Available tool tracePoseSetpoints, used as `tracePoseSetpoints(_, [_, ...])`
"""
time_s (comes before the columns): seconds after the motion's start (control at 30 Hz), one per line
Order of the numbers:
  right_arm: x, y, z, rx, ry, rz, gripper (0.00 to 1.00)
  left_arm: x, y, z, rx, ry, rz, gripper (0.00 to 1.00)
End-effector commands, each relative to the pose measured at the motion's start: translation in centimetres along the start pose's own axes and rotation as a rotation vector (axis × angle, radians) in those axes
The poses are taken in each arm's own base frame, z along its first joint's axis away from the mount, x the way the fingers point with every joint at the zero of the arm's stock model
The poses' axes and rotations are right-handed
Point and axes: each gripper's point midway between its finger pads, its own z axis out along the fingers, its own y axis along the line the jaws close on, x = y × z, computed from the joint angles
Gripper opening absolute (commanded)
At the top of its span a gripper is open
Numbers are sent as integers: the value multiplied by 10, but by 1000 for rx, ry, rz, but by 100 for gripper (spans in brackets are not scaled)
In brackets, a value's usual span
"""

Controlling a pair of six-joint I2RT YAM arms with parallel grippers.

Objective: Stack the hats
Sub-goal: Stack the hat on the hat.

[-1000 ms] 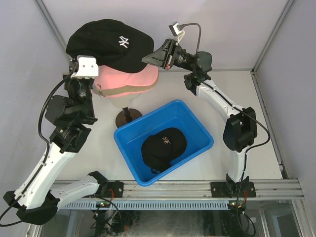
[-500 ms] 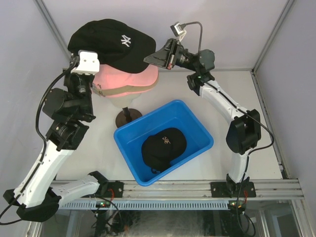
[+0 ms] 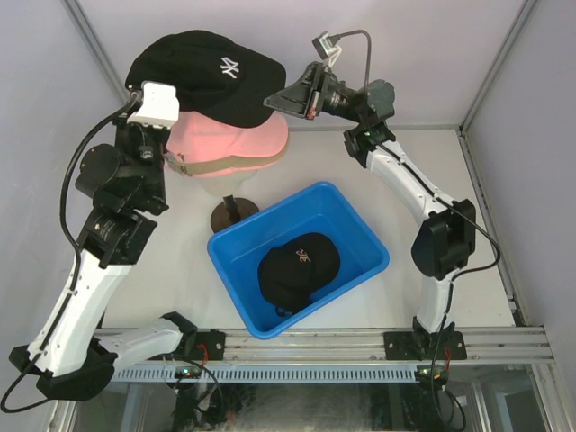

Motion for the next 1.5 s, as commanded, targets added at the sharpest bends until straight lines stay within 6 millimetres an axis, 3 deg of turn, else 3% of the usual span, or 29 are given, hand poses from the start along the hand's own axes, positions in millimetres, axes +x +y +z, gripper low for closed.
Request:
tracePoseSetpoints(0.0, [-21,-18,-2,18,-31,-42,0,-24,50,-6,-127,-68,-142,0])
tracePoseSetpoints(0.17, [-26,-33,3,15,-30,-44,0,-26,50,4,-142,-74,-134,0])
tracePoseSetpoints(0.53, [-15,-50,7,-55,-43,-123,0,-4,44,21,-168,-33,-111,0])
tracePoseSetpoints(1.03, [-18,-26,-12,-96,-121,-213,0,12,25,24,-113,7,-113,0])
tracePoseSetpoints(1.2, [-26,-18,-21,-74,-114,-219,0,10,29,22,-116,9,-121,0])
tracePoseSetpoints(1.47, [-19,-17,-35,0,-80,-141,0,14,30,18,-112,26,-120,0])
